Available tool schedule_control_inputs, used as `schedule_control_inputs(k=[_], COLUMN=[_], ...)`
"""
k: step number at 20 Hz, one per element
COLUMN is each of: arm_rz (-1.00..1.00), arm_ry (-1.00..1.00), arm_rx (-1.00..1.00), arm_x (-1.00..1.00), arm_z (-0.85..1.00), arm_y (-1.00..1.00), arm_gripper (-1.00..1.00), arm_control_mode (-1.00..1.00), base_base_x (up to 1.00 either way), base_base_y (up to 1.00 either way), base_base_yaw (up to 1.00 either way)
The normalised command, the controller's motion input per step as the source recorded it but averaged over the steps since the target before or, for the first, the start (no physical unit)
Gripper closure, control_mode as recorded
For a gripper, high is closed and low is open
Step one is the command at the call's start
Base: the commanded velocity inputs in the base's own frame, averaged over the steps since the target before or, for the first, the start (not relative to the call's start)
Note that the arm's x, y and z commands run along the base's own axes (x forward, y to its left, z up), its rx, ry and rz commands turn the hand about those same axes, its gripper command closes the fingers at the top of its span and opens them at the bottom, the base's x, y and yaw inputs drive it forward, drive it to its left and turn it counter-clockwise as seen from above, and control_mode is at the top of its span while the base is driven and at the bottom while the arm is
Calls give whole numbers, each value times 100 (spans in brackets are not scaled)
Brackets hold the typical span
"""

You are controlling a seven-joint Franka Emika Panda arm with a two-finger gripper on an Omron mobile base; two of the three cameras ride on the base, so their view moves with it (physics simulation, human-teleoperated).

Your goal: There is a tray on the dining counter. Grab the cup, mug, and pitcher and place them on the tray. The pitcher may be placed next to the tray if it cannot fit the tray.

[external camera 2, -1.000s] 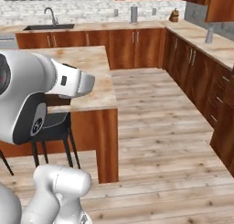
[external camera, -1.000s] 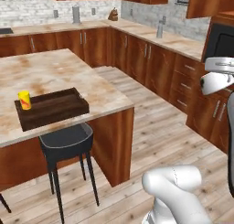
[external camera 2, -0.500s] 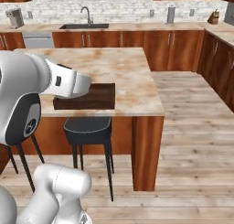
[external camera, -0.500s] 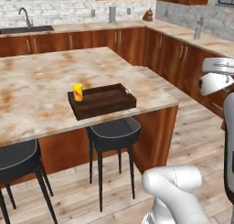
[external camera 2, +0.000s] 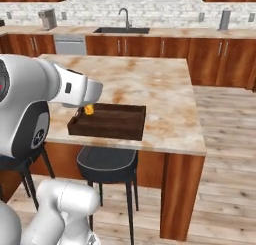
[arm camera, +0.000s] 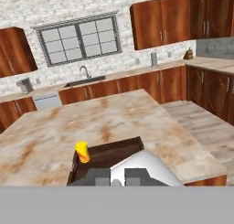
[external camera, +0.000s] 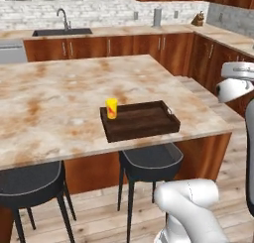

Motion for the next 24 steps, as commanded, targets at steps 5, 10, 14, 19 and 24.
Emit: schedule_control_inputs(k=[5, 10, 14, 19, 24], arm_rz=[0, 0, 0, 0, 0], arm_ry=[0, 0, 0, 0, 0], arm_rx=[0, 0, 0, 0, 0], arm_x=[0, 0, 0, 0, 0], arm_z=[0, 0, 0, 0, 0], arm_y=[0, 0, 0, 0, 0], arm_gripper=[100, 100, 100, 100, 100], arm_control_mode=[100, 100, 100, 100, 100], base_base_x=[55, 58, 35, 22, 32], base_base_y=[-2, 0, 0, 0, 0], base_base_yaw=[8, 2, 1, 0, 0])
